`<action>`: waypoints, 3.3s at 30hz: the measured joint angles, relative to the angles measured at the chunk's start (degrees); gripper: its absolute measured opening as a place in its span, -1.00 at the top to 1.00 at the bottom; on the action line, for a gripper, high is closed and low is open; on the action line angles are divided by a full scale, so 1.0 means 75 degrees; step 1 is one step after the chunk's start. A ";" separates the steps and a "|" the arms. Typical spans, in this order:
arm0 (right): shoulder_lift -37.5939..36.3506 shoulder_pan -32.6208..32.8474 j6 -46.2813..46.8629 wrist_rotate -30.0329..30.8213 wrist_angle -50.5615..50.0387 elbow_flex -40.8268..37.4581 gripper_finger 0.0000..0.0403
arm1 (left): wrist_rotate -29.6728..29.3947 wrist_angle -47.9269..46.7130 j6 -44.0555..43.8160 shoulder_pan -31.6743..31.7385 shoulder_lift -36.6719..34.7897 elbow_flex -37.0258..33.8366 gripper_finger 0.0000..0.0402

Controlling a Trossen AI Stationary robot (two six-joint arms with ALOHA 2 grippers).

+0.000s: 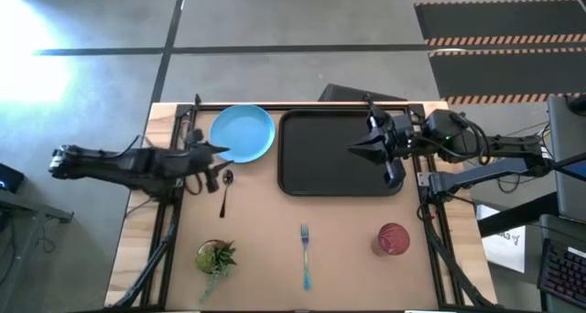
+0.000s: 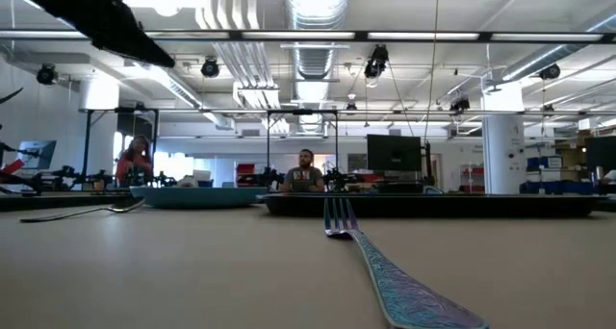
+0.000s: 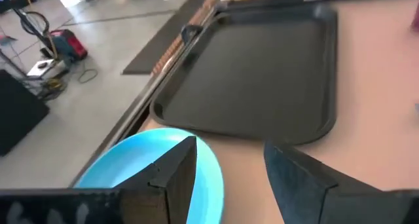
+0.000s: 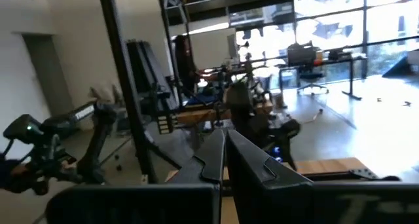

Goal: Pick and place plate/cup/fork/spoon on tray
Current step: Put the blue plate on the black tray

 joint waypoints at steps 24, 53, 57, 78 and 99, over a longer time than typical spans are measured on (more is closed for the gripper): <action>-0.1545 0.0001 -0.0196 -0.1080 -0.1169 -0.0006 0.96 | 0.3130 -0.0043 -0.0752 0.3050 0.4677 0.1745 0.30; -0.1656 0.0001 -0.0314 -0.1085 -0.1534 -0.0003 0.96 | 0.3017 -0.0880 -0.0960 0.3552 0.6338 0.1662 0.30; -0.1656 0.0001 -0.0335 -0.1085 -0.1531 -0.0003 0.96 | 0.3019 -0.0864 -0.0778 0.3599 0.6606 0.1661 0.30; -0.1656 0.0001 -0.0439 -0.1053 -0.1469 -0.0003 0.96 | 0.2859 -0.0815 -0.0746 0.3620 0.6891 0.1757 0.92; -0.1662 0.0001 -0.0451 -0.0989 -0.1467 -0.0003 0.96 | 0.1552 -0.2258 0.0199 0.2893 0.6579 0.5425 1.00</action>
